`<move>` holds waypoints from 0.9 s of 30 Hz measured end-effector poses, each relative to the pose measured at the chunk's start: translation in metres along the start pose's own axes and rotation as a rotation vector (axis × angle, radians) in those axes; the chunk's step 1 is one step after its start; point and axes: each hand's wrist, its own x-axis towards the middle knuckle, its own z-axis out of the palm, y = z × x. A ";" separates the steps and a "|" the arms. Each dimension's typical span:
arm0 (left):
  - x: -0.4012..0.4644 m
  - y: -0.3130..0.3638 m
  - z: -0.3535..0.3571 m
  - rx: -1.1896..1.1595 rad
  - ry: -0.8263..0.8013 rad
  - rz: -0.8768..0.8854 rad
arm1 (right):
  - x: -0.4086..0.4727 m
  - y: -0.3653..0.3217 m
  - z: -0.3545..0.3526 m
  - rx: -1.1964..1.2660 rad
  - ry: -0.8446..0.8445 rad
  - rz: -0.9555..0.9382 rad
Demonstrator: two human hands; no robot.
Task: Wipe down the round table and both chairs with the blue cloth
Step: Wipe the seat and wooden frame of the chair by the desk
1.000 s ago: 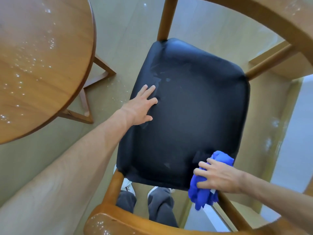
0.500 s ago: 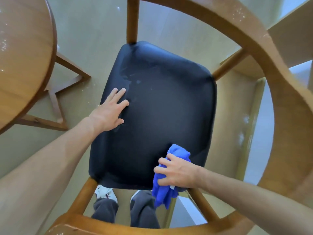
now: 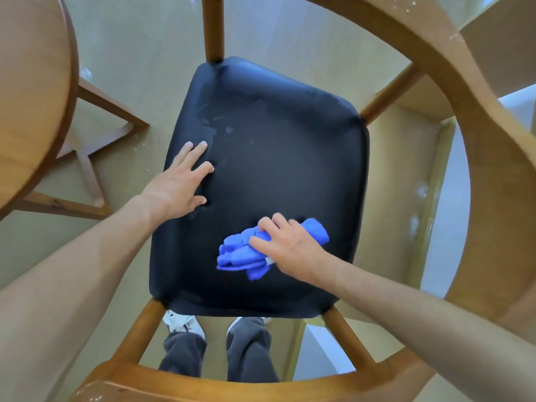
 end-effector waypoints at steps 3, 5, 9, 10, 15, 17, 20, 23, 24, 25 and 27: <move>-0.003 0.000 -0.002 0.000 -0.004 -0.010 | -0.030 -0.018 0.005 0.020 -0.215 -0.160; -0.002 0.001 -0.002 0.006 -0.008 -0.010 | -0.050 -0.021 0.004 0.068 -0.339 -0.205; -0.002 0.002 -0.001 0.012 -0.010 -0.014 | -0.028 -0.053 -0.003 0.018 -0.249 -0.194; -0.001 0.002 -0.001 0.011 -0.008 -0.015 | -0.014 -0.071 -0.002 0.022 -0.201 -0.245; -0.001 0.001 0.000 0.017 0.000 -0.009 | 0.027 -0.146 0.015 -0.136 -0.218 -0.491; -0.002 0.000 0.001 0.020 0.007 -0.002 | 0.008 -0.131 0.019 -0.153 -0.251 -0.529; -0.002 0.000 0.001 0.029 0.011 0.002 | -0.034 -0.076 0.017 -0.130 -0.373 -0.608; -0.003 -0.001 0.003 0.041 0.021 0.006 | -0.049 -0.005 0.007 -0.062 -0.386 -0.483; -0.004 -0.001 0.004 0.049 0.028 0.011 | -0.045 0.018 0.002 -0.005 -0.319 -0.352; -0.005 -0.002 0.006 0.055 0.040 0.016 | -0.035 0.039 -0.003 0.058 -0.243 -0.196; -0.007 -0.002 0.009 0.067 0.059 0.025 | -0.001 0.076 -0.014 0.166 -0.078 0.138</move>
